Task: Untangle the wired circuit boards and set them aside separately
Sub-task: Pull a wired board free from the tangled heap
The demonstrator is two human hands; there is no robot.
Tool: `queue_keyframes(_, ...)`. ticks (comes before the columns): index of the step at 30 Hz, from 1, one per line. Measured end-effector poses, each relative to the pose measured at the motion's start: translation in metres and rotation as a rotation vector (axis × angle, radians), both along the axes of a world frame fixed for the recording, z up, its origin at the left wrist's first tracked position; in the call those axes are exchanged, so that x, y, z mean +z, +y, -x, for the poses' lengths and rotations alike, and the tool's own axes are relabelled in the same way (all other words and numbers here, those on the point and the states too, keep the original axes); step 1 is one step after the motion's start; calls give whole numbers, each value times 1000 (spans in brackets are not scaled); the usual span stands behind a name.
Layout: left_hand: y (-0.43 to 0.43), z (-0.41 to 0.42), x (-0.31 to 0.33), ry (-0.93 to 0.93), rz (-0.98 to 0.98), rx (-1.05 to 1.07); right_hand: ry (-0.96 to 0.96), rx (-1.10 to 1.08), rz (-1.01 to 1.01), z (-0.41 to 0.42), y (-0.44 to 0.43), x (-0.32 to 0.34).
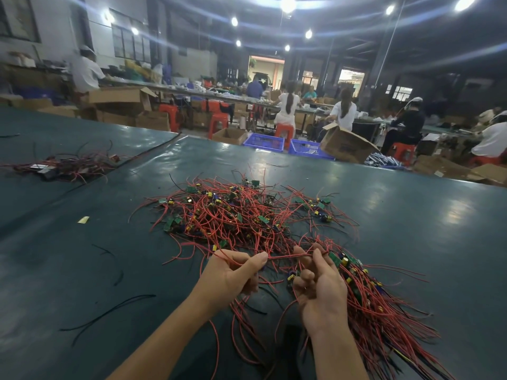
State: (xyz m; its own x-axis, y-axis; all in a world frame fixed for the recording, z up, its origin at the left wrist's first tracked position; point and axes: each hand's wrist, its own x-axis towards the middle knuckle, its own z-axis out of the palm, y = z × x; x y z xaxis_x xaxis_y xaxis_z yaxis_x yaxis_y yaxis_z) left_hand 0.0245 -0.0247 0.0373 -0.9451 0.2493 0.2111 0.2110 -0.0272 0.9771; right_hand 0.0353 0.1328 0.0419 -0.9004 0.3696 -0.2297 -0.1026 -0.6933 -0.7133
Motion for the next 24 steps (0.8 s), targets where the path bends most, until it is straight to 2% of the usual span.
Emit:
queue_keyframes(5, 0, 3, 0, -89, 24, 17, -10, -52, -28, -1, 0, -1)
queue_keyframes(10, 0, 3, 0, -181, -175, -16, -32, -57, -32, 1, 0, 0)
queue_keyframes(16, -7, 8, 4, -331, -497, 85, 32, 23, 3, -5, 3, 1)
queue_keyframes(18, -9, 10, 4, -375, -517, 107, 54, 38, 34, -6, 3, 1)
queue_keyframes(21, -12, 11, 3, -409, -512, 16, 62, 69, -5, -6, 1, 0)
queue_keyframes(24, -11, 9, 1, -396, -460, -243, 60, 140, -123, -3, -7, -5)
